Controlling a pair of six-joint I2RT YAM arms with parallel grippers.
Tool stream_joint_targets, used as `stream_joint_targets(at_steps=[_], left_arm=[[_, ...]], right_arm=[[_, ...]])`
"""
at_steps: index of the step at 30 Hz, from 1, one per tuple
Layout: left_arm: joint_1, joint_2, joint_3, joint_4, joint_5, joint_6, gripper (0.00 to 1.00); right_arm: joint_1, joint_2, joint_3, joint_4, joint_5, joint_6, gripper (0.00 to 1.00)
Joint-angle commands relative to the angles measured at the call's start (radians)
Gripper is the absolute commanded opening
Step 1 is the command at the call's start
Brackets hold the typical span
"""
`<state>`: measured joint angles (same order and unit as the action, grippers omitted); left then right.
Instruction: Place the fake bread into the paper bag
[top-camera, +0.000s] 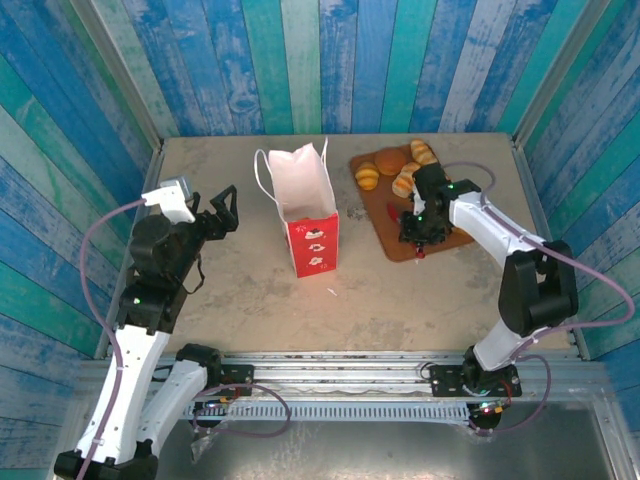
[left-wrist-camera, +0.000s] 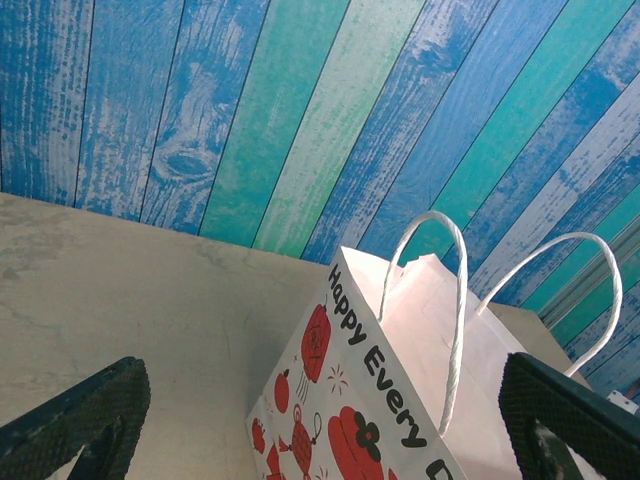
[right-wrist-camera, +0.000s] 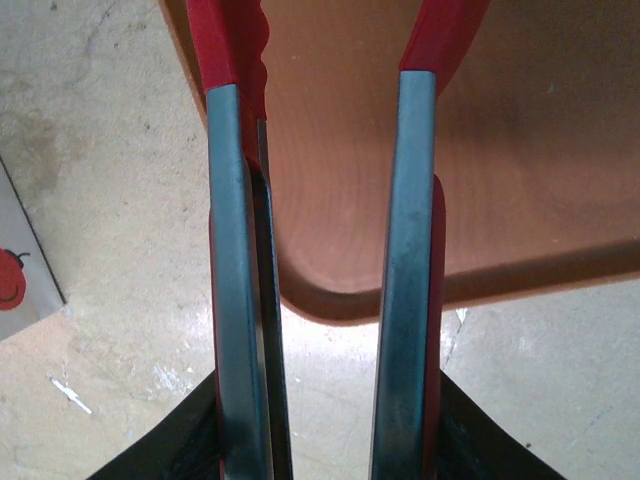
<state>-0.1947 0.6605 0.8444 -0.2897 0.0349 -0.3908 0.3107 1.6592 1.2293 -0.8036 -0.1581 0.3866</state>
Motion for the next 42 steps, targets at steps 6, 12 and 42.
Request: stream_joint_targets(at_steps=[6,12,42], left_arm=[[-0.002,-0.019,-0.002,-0.028,-0.020,0.029,0.94],[-0.002,-0.021,0.003,-0.041,-0.029,0.036,0.94],[-0.002,0.014,0.012,-0.037,-0.021,0.053,0.94]], right_arm=[[-0.005,0.098,0.043,0.044,0.032,0.018,0.42],[-0.007,0.158,0.087,0.066,0.060,0.026,0.43],[-0.039,0.322,0.217,0.161,0.081,0.118,0.45]])
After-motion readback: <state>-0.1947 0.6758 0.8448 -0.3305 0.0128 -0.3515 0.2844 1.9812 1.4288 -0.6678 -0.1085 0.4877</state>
